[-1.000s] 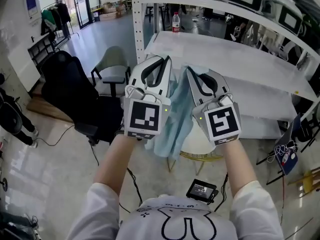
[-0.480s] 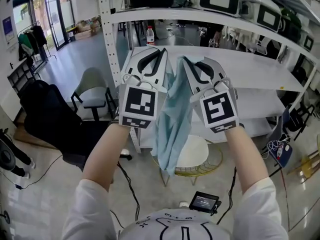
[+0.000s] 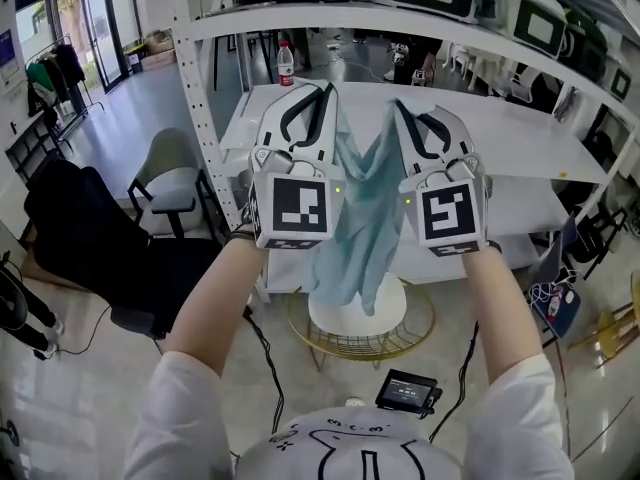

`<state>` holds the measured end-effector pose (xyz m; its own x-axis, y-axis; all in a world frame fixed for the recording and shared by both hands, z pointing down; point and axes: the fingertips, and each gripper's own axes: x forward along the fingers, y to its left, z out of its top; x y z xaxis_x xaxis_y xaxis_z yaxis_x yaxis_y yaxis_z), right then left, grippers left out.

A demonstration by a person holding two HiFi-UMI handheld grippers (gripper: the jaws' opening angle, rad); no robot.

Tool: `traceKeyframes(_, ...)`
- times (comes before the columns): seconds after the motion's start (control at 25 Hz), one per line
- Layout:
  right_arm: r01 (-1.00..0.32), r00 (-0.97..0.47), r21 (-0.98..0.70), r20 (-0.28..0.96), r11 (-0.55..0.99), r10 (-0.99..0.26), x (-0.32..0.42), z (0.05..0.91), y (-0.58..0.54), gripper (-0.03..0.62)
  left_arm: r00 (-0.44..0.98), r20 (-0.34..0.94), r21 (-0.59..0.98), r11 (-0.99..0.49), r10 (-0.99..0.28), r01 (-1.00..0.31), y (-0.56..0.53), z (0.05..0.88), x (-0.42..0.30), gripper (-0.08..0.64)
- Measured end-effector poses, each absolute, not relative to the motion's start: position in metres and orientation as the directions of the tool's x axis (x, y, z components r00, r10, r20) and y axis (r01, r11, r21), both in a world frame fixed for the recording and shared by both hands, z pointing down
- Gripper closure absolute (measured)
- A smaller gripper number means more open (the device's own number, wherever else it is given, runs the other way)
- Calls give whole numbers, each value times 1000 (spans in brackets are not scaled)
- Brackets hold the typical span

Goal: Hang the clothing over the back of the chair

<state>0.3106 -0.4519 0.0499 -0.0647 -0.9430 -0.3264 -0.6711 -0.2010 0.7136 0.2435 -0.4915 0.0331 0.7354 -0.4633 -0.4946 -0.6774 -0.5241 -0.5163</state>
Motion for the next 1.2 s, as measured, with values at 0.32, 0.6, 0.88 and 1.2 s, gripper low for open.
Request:
traceKeyframes(0.32,-712,18,677,-248,-186,-969,373,113,-438,577,749,-427,-543,-519,-506,-660,-500,90,267,532)
traceKeyframes(0.6,-748,80,645,-149,-158,-986,407,175,-415,577,761,-364,-547,-539,-537,-641,-492,155,280,532)
traceKeyframes(0.88,-763,146,639,23,-97,-989,439,255,-394,577,775,-265,-582,-546,-573,-603,-487,229,286,531)
traceKeyframes(1.2,-778,250,610,80,-151,-965,465,281,-359,577,771,-161,-595,-562,-617,-574,-506,263,253,531)
